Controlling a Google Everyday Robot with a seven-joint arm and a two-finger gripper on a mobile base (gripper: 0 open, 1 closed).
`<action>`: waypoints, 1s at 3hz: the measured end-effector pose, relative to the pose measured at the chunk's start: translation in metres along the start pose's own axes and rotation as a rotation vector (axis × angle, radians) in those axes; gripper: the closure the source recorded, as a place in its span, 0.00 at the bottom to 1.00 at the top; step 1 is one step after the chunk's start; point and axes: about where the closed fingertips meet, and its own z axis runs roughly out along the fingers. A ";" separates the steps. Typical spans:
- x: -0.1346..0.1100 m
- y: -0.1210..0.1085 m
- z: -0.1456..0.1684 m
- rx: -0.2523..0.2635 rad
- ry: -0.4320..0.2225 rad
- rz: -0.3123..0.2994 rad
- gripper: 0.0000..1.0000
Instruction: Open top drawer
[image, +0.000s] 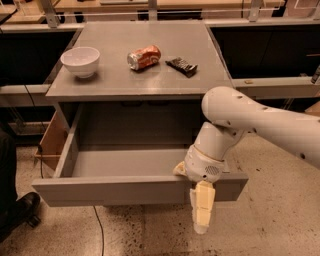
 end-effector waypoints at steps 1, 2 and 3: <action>-0.002 0.007 0.003 -0.077 -0.016 -0.031 0.00; -0.002 0.012 0.001 -0.129 -0.016 -0.060 0.00; 0.000 0.012 -0.007 -0.119 0.001 -0.065 0.00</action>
Offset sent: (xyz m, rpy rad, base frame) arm -0.0188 -0.0010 0.0071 0.0654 0.1568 0.1487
